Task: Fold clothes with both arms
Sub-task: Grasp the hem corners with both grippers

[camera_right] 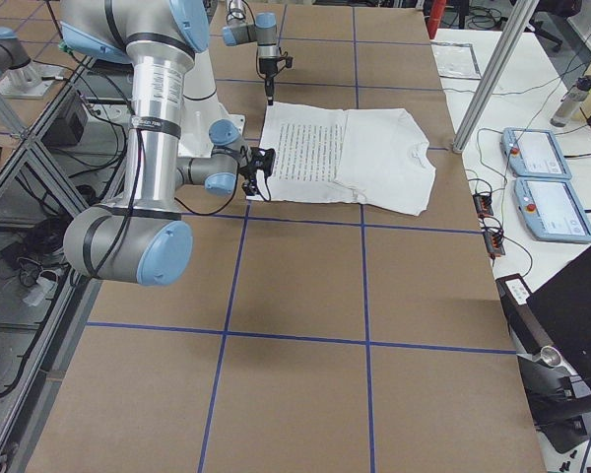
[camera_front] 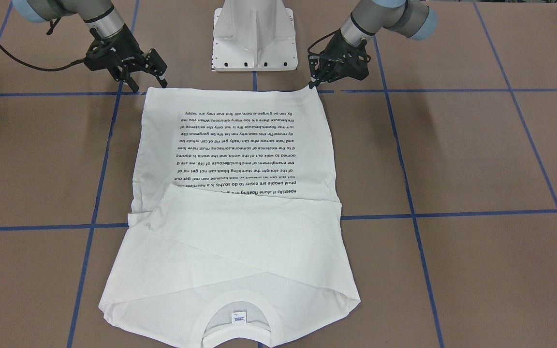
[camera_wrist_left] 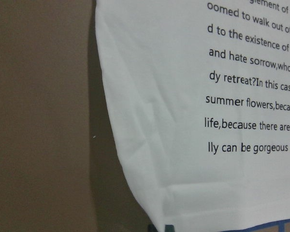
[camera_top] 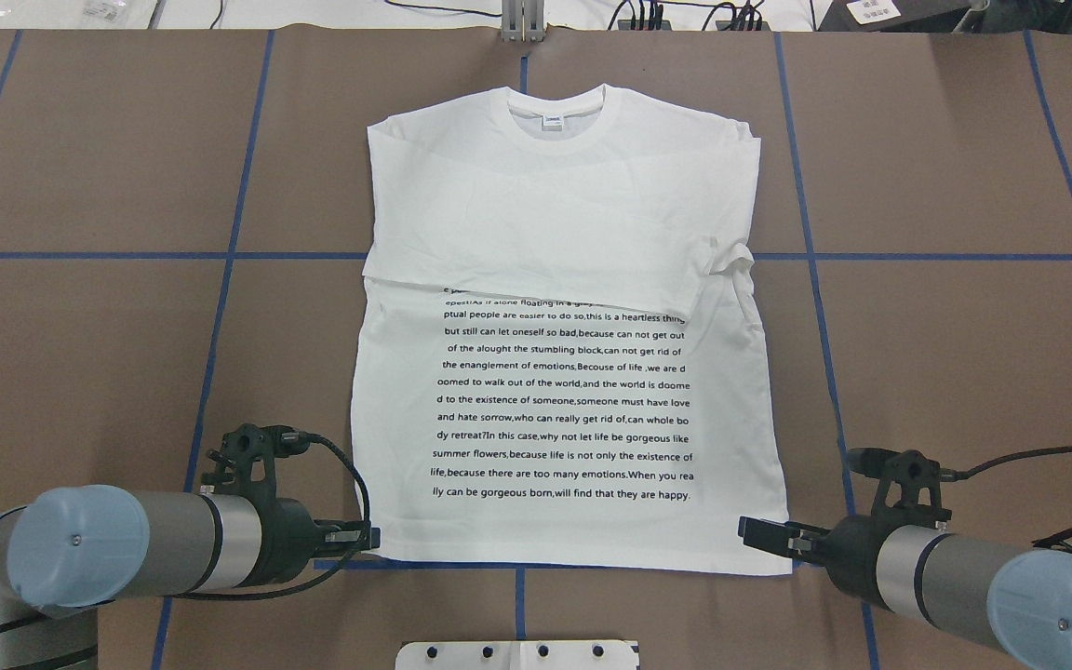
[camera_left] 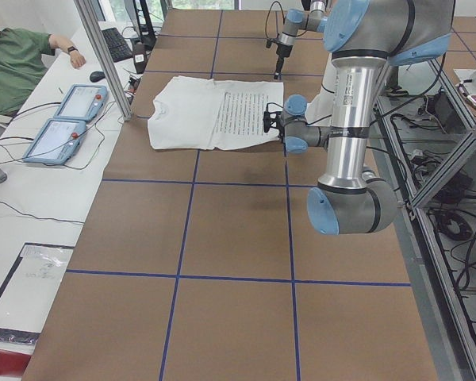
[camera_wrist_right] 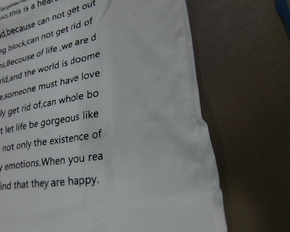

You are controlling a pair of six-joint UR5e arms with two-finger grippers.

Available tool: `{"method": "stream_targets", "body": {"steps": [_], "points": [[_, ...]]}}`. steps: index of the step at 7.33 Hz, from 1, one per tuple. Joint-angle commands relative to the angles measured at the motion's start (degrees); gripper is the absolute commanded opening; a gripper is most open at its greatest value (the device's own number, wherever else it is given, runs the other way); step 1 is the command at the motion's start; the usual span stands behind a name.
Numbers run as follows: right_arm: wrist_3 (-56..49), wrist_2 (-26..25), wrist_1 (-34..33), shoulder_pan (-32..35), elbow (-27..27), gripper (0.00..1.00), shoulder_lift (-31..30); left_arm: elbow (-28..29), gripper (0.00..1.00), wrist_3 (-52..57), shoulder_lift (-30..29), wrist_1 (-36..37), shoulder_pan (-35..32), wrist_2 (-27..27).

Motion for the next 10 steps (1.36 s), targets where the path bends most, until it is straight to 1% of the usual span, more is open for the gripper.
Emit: {"method": "stream_targets", "body": {"steps": [1,2,3,6,7,8,9,10], "points": [[3.0,-3.6,0.1,-2.4,-0.7,0.81,-0.6,-1.1,0.0,-0.8,0.2,0.1,-0.1,0.2],[6.0,-5.5,0.1,-4.0,-0.7,0.76,-1.4,-1.3,0.0,-0.8,0.5,0.1,-0.2,0.3],[6.7,-7.1,0.1,-5.2,-0.8,0.74,-1.4,-1.3,0.0,-0.8,0.5,0.2,-0.2,0.4],[7.9,-9.7,0.1,-7.9,-2.0,0.72,-1.4,-1.8,0.0,-0.8,0.5,0.4,-0.3,0.4],[7.9,-10.1,0.1,-8.4,-2.3,0.69,-1.5,-1.8,0.0,-0.8,0.6,0.5,-0.3,0.4],[7.9,-10.2,0.1,-8.7,-2.4,0.64,-1.8,-1.8,0.0,-0.8,0.6,0.5,-0.3,0.4],[7.8,-10.2,0.1,-8.7,-2.3,0.46,-1.8,-1.9,0.0,-0.8,0.6,0.5,-0.3,0.4],[7.6,-10.2,0.2,-8.8,-2.2,0.21,-1.7,-1.8,0.0,-0.8,0.7,0.5,-0.4,0.4]]}}
